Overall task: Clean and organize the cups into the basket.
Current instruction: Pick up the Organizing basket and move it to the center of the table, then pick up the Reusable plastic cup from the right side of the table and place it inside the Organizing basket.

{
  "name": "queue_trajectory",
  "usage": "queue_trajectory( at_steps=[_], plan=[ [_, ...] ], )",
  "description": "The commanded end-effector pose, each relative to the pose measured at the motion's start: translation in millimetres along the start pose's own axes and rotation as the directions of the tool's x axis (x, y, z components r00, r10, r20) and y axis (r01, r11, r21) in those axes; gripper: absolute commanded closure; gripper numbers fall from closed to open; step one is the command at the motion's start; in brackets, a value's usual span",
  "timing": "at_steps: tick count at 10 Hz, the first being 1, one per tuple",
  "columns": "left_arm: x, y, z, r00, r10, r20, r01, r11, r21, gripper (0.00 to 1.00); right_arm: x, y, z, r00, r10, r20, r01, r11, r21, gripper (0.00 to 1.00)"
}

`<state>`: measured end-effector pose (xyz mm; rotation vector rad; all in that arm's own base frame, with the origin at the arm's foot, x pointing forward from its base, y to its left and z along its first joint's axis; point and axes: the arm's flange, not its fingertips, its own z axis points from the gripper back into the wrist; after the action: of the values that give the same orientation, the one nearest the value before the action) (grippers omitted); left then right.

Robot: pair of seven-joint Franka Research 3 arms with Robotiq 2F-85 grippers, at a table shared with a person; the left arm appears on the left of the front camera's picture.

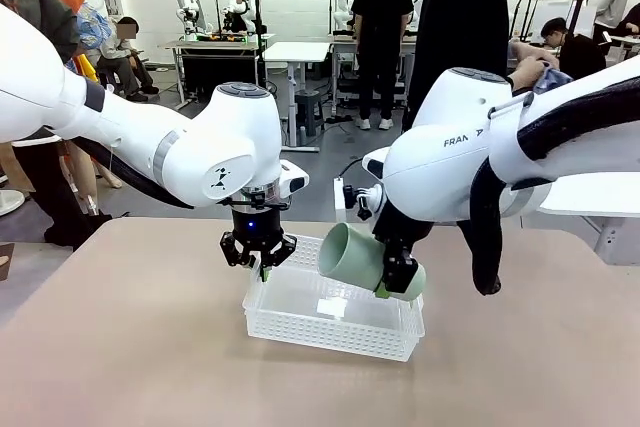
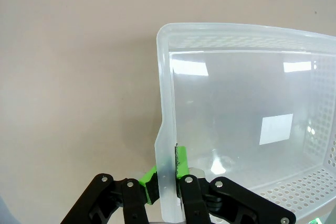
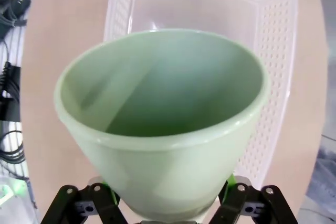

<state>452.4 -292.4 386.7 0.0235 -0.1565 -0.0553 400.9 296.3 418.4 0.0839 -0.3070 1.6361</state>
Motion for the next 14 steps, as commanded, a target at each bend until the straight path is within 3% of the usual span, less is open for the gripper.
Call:
queue_trajectory(
  at_steps=[1,6,7,12,14],
  plan=[
    [0,0,0,1.000,-0.001,-0.001,0.001,1.000,0.002,1.00,-8,7,-8,0.999,0.010,-0.047,-0.010,1.000,0.002,0.18],
    [0,0,0,1.000,-0.001,-0.001,0.001,1.000,0.002,1.00,-7,5,-8,0.999,0.016,-0.031,-0.016,1.000,0.011,0.18],
    [0,0,0,1.000,-0.001,-0.001,0.001,1.000,0.002,1.00,-7,6,-11,0.998,-0.058,-0.034,0.059,0.998,0.016,0.18],
    [0,0,0,1.000,-0.001,-0.001,0.001,1.000,0.002,1.00,41,-9,-51,0.983,-0.094,-0.159,0.106,0.992,0.065,0.18],
    [0,0,0,1.000,-0.001,-0.001,0.001,1.000,0.002,1.00,37,-11,-58,0.989,-0.094,-0.116,0.102,0.992,0.070,0.18]
  ],
)
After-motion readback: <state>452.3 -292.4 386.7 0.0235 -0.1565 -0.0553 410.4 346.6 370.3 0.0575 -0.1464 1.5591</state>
